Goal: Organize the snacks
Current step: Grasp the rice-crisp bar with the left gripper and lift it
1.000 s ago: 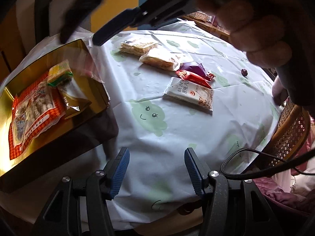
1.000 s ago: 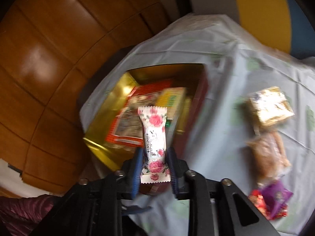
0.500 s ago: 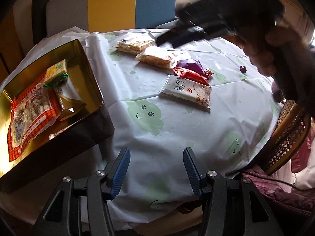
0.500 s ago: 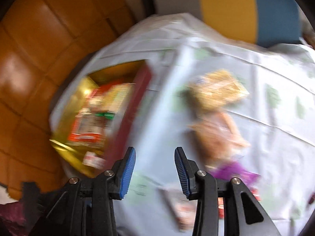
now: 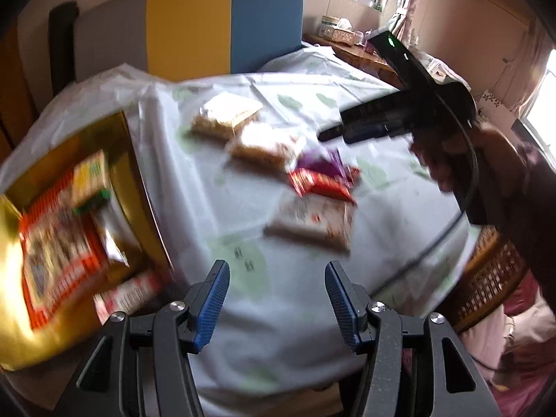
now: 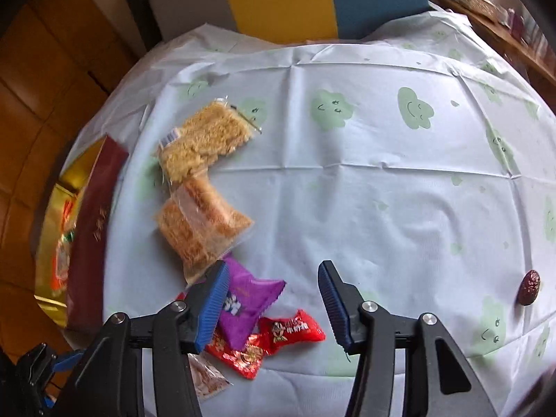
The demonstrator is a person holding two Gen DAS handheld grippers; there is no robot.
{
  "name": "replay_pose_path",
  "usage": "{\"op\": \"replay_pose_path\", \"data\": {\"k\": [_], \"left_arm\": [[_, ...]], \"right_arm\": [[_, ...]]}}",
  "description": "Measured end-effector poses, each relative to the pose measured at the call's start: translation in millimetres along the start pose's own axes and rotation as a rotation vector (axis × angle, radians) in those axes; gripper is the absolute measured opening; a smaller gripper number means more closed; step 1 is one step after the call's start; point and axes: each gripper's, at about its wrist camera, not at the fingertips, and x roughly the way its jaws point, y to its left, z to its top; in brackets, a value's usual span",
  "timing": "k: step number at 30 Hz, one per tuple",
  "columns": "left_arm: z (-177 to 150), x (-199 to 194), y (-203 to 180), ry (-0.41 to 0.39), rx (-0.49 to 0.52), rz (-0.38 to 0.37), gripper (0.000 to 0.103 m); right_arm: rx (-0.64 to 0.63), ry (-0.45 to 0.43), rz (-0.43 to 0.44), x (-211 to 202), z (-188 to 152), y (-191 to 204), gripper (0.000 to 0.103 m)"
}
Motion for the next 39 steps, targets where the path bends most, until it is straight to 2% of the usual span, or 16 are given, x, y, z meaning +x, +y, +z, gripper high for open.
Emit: {"op": "replay_pose_path", "data": {"k": [3,5,10,17,24,28,31,33,37,39], "left_arm": [[25.3,8.0,7.7,0.008,-0.007,0.081,0.07],[42.2,14.2,15.5,0.021,-0.019,0.12,0.07],[87.4,35.6,29.3,0.028,0.003,0.179,0.073],[145.5,90.6,34.9,0.072,0.105,0.22,0.08],[182.2,148.2,32.4,0.148,0.207,0.193,0.083],[191.3,174.6,28.9,0.215,0.259,0.133,0.083],[196.7,191.7,26.8,0.229,0.301,0.167,0.083],[200.4,202.7,30.3,0.236,0.296,0.181,0.083],[203.7,218.9,45.2,0.255,0.194,0.137,0.086],[203.3,217.1,50.5,0.237,0.148,0.119,0.078]], "right_arm": [[0.017,0.021,-0.004,2.1,1.3,-4.1,0.054],[0.02,0.039,-0.011,3.5,0.6,-4.7,0.054],[0.018,0.041,-0.02,0.9,0.3,-3.8,0.054],[0.015,0.026,-0.001,-5.7,-0.7,-2.3,0.054],[0.01,0.02,0.023,-8.0,0.5,0.7,0.054],[0.012,0.016,0.037,-8.4,1.8,1.2,0.054],[0.018,0.02,0.049,-7.7,2.3,1.0,0.054],[0.014,0.023,0.057,-6.2,3.2,2.5,0.054],[0.001,0.03,0.064,-3.9,2.8,5.7,0.054],[0.008,0.032,0.06,-2.6,3.3,4.5,0.054]]}}
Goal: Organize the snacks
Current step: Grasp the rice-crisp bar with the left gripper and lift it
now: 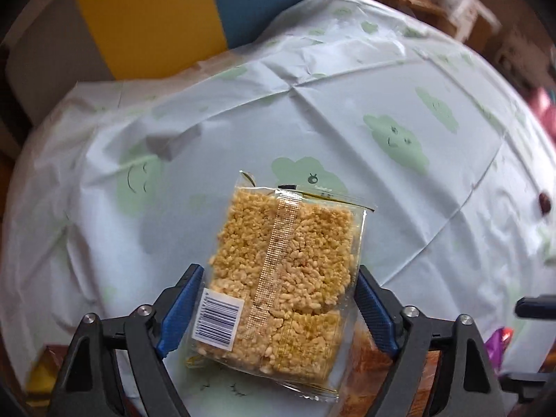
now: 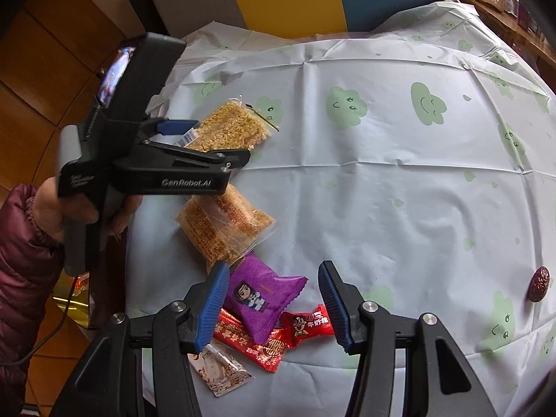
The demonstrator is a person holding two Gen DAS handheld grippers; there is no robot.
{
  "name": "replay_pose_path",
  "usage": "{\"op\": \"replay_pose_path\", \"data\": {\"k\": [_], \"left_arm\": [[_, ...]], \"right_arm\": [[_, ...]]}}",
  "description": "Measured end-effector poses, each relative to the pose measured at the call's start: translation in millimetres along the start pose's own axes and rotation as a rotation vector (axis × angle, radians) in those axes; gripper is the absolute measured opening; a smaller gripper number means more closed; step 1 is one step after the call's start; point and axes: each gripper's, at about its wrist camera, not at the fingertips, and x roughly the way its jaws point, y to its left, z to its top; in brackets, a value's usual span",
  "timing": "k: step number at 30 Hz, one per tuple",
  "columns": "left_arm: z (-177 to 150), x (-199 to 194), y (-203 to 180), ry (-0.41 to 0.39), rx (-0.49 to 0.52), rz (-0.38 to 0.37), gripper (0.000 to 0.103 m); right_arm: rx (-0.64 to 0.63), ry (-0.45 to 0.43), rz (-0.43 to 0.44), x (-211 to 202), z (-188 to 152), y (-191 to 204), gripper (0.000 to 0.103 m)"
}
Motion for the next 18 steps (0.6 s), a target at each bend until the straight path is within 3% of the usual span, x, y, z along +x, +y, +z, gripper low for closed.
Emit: {"op": "replay_pose_path", "data": {"k": [3,9,14,18], "left_arm": [[-5.9,-6.8,6.6,-0.03,-0.04,0.036,0.075],[-24.3,-45.8,36.6,-0.128,-0.238,0.085,0.074],[-48.2,-91.4,37.7,-0.204,-0.299,0.091,0.075],[-77.9,-120.3,21.0,-0.253,-0.277,0.087,0.075]], "right_arm": [[0.021,-0.001,-0.005,0.9,0.8,-4.2,0.054],[0.058,-0.018,-0.016,1.2,1.9,-12.9,0.054],[0.035,-0.023,0.025,0.6,0.7,-7.8,0.054],[-0.063,0.015,0.048,10.0,-2.4,11.2,0.055]]}}
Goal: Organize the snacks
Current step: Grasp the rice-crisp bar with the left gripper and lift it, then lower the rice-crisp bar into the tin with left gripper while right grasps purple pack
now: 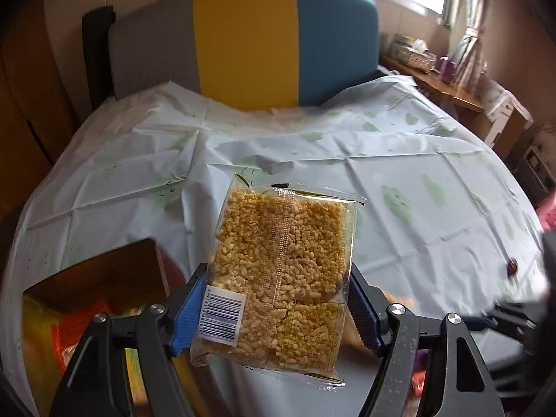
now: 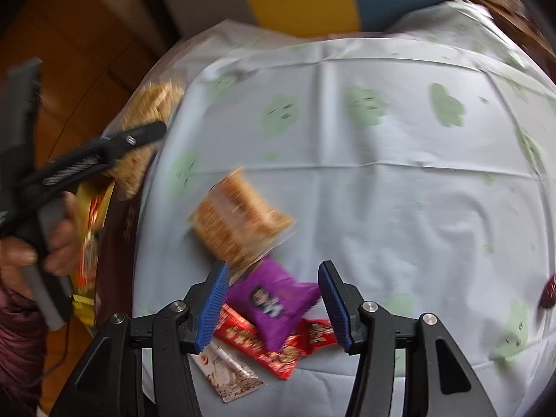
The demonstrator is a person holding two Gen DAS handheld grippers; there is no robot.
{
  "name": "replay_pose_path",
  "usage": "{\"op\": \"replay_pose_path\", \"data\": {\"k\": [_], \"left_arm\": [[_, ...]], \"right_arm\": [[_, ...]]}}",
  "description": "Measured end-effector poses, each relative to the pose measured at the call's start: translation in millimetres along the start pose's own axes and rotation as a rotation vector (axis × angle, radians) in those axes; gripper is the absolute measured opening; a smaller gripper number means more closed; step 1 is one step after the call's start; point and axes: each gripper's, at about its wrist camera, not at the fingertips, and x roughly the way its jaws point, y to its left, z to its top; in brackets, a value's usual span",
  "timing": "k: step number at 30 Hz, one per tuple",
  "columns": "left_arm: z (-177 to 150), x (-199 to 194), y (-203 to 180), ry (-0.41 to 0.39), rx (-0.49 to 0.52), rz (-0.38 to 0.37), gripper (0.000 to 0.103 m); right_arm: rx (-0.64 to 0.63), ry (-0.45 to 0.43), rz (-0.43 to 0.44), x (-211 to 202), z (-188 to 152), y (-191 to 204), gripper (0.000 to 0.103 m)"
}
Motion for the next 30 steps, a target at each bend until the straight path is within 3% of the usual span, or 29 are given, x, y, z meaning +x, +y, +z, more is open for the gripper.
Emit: {"op": "replay_pose_path", "data": {"k": [1,4,7,12,16,21,26,30], "left_arm": [[-8.8,-9.7,-3.4,-0.005,0.007,-0.005,0.075],[-24.4,-24.0,-11.4,-0.02,0.025,-0.031,0.075],[-44.8,-44.0,-16.7,-0.025,0.024,-0.046,0.075],[-69.2,-63.9,-12.6,-0.029,-0.038,-0.086,0.075],[-86.0,-74.9,-3.4,-0.025,-0.093,-0.114,0.075],[-109.7,-91.6,12.4,-0.025,-0.133,-0.113,0.075],[-125.1,-104.8,33.9,-0.033,-0.18,-0.089,0.075],[-137.5,-112.2,55.0,-0.037,-0.238,-0.065,0.075]], "right_arm": [[-0.038,0.019,-0.019,5.1,-2.3,6.3,0.06],[-0.139,0.025,-0.124,15.8,-8.1,19.7,0.06],[-0.196,0.013,-0.149,16.8,-10.6,25.5,0.058],[-0.114,0.019,-0.187,15.8,-11.6,8.7,0.058],[0.022,0.019,-0.152,10.9,-7.5,-14.3,0.058],[0.118,-0.042,-0.096,-5.3,-4.1,-30.6,0.06],[0.062,-0.06,-0.06,-10.6,-1.6,-18.8,0.06],[-0.048,-0.022,-0.125,2.2,-0.6,0.7,0.06]]}}
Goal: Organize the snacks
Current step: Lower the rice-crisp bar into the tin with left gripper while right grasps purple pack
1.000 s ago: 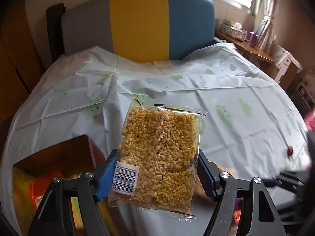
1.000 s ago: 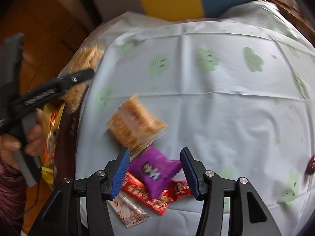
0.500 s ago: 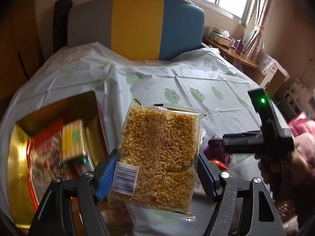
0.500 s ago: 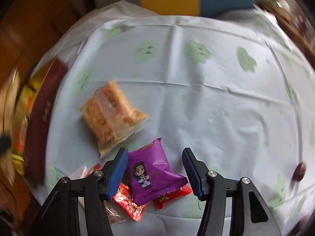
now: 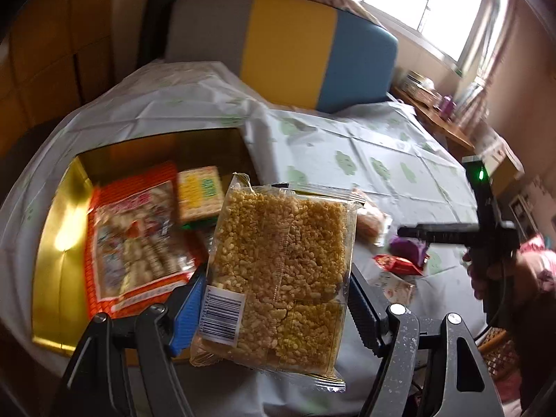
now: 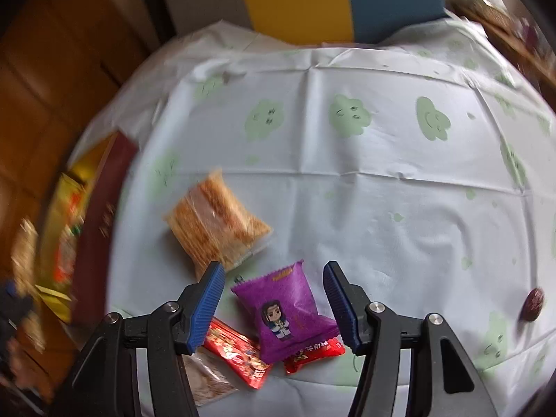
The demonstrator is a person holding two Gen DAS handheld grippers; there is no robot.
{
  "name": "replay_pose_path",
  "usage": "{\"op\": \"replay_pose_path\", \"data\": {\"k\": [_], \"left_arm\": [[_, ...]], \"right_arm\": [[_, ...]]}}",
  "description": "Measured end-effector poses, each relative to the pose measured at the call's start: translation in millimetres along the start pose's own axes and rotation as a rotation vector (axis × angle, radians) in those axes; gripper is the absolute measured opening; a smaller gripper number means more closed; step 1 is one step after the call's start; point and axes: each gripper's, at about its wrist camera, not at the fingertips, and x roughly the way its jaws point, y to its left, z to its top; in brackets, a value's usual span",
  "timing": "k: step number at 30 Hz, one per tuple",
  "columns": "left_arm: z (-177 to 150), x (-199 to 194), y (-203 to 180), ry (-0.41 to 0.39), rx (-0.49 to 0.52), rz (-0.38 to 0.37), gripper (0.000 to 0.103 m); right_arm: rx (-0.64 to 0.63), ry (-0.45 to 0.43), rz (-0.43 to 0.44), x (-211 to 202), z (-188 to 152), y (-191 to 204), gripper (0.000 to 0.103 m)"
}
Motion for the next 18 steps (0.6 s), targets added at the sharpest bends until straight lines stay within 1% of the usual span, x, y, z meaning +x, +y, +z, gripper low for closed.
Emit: {"op": "replay_pose_path", "data": {"k": [2,3,4,7,9,11,16,18], "left_arm": [[-3.4,-3.7,9.9,-0.002,-0.024,0.012,0.075],[-5.1,-5.9,14.7,-0.005,-0.036,0.019,0.075],[-6.6,-8.5,20.5,-0.007,-0.051,0.026,0.075],[-8.8,-15.4,41.6,-0.015,-0.108,0.053,0.075],[-9.2,-19.5,56.2,-0.023,-0.157,0.075,0.075],[-6.5,-22.7,75.1,-0.03,-0.232,0.096,0.075],[5.1,-11.8,108.1,-0.004,-0.387,0.11,0.075],[12.0,-6.2,113.9,0.0,-0.413,0.115,0.075]], "right_arm": [[-0.058,0.039,-0.043,8.5,-3.3,6.0,0.059],[-0.086,0.058,-0.053,12.5,-5.8,10.1,0.051],[-0.112,0.072,-0.067,15.9,-8.2,14.0,0.048],[-0.165,0.059,-0.109,16.3,-13.0,19.5,0.044],[-0.182,0.056,-0.123,16.4,-14.8,22.5,0.043],[-0.187,0.057,-0.131,15.9,-15.8,23.1,0.043],[-0.157,0.065,-0.127,17.5,-14.4,21.9,0.044],[-0.165,0.064,-0.134,16.8,-16.6,23.8,0.044]]}}
